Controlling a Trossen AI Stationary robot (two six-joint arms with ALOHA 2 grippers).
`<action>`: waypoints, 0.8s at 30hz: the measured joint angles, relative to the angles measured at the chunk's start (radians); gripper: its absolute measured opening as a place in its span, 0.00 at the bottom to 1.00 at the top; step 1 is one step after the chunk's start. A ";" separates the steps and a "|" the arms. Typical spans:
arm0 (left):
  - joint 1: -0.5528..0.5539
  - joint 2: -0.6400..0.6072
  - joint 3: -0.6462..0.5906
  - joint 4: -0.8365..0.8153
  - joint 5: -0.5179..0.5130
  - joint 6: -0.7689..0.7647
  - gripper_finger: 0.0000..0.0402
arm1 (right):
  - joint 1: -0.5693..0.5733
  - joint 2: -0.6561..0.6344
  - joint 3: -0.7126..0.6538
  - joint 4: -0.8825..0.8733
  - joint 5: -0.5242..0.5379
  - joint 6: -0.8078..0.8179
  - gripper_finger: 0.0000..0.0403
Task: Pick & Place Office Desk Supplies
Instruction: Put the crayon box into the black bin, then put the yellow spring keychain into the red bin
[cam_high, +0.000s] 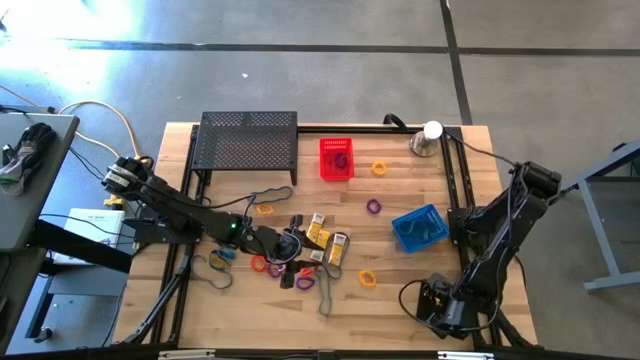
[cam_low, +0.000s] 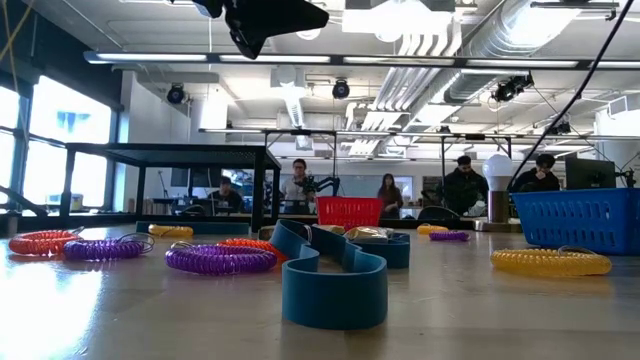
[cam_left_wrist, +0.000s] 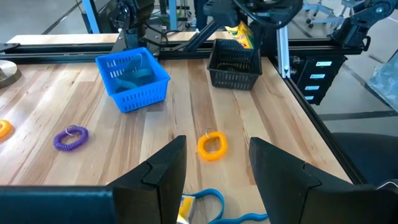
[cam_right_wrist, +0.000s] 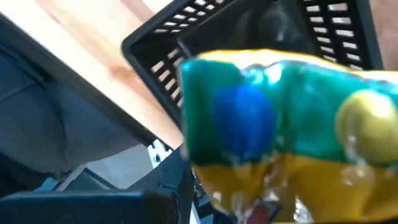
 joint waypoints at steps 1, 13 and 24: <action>0.000 0.000 0.000 0.000 0.000 -0.004 0.42 | 0.000 0.008 0.000 -0.001 -0.012 0.011 0.29; -0.010 0.000 0.000 0.000 0.000 -0.015 0.42 | 0.000 0.062 0.000 -0.041 -0.175 0.107 0.37; -0.034 0.000 0.000 -0.001 0.000 -0.012 0.42 | -0.001 0.062 0.000 -0.108 -0.229 0.117 0.54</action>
